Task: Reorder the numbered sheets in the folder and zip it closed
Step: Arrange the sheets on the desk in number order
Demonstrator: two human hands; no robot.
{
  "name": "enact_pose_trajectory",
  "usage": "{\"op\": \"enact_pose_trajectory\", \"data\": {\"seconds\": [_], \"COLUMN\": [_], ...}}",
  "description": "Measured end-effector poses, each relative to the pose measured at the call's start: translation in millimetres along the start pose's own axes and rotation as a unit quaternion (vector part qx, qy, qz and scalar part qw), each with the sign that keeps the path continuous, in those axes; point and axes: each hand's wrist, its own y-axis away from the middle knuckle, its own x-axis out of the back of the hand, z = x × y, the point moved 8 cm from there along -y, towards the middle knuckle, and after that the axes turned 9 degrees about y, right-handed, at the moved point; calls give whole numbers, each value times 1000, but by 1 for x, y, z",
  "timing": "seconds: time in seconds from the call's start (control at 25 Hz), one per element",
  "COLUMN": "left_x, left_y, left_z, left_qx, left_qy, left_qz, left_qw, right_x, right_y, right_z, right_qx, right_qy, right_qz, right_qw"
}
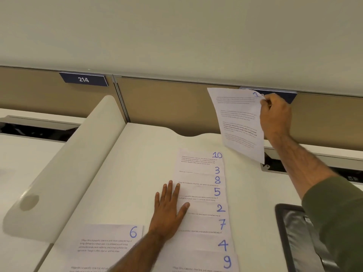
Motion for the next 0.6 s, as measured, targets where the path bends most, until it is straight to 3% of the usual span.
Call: {"op": "enact_pose_trajectory", "data": {"seconds": [0.12, 0.32, 0.44, 0.6], "left_x": [39, 120, 158, 190], "left_y": [-14, -32, -22, 8], "left_z": [11, 42, 47, 24], "left_qx": [41, 78, 88, 94], "left_qy": [147, 365, 418, 417], "left_qz": [69, 128, 143, 191], "left_qw": [986, 919, 893, 883], "right_x": [25, 42, 34, 4], "right_y": [6, 24, 48, 87], "right_z": [-16, -46, -69, -91], "right_qx": [-19, -86, -125, -171], "right_qy": [-78, -256, -328, -347], "right_qz": [-29, -106, -143, -185], "right_qw": [996, 957, 925, 903]}}
